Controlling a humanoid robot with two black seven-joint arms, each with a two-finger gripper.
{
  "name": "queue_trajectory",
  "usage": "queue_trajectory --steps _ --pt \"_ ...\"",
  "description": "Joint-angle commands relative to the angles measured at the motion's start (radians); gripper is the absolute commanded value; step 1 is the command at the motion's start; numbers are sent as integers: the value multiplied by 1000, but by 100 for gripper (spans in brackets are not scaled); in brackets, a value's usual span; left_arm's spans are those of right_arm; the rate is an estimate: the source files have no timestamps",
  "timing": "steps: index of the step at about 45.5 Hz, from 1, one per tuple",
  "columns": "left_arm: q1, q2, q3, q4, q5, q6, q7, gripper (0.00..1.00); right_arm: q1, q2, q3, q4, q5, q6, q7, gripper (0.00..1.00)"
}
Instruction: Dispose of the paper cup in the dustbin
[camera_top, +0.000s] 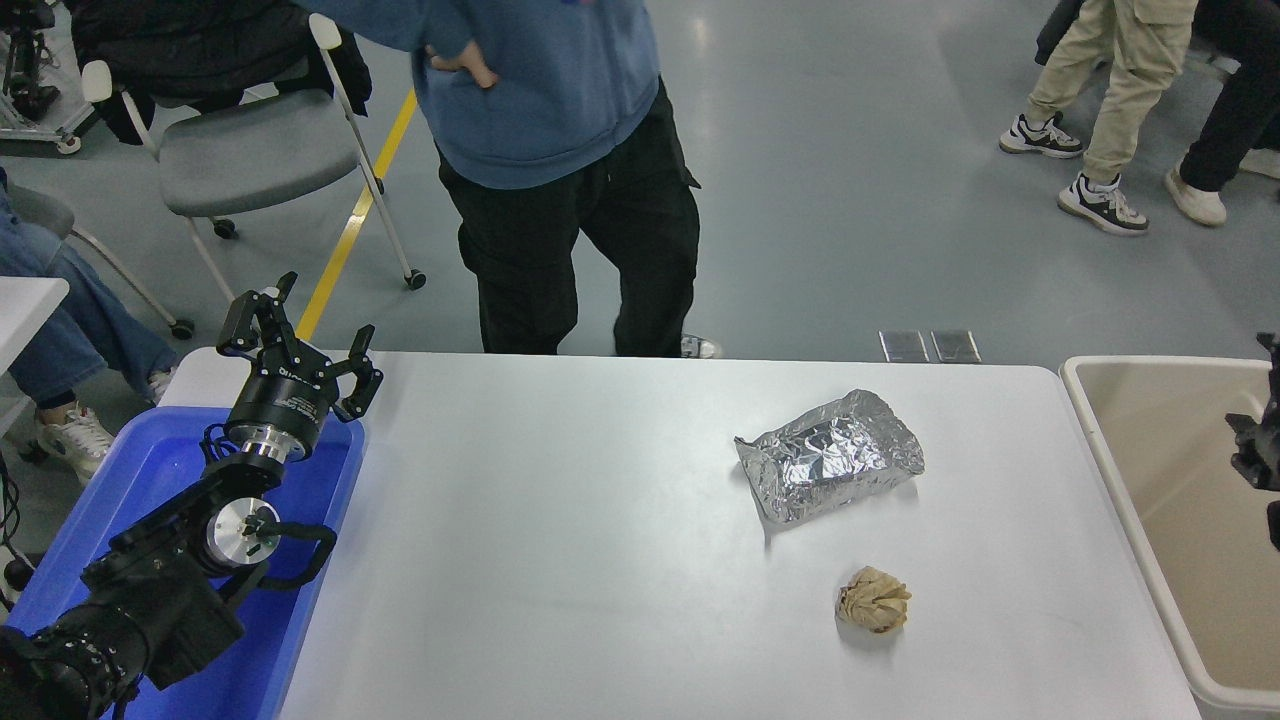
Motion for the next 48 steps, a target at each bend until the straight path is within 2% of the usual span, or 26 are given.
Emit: queue_trajectory --steps 1,10,22,30,48 --pt "0 0 0 0 0 0 0 100 -143 119 381 252 -199 -6 24 99" --pt "0 0 0 0 0 0 0 100 -269 291 567 377 -408 0 26 99" --pt "0 0 0 0 0 0 0 100 -343 423 580 430 -434 3 101 99" --pt "0 0 0 0 0 -1 0 100 -350 452 583 427 -434 -11 152 99" --pt "0 0 0 0 0 0 0 100 -355 445 578 426 -434 -6 156 99"
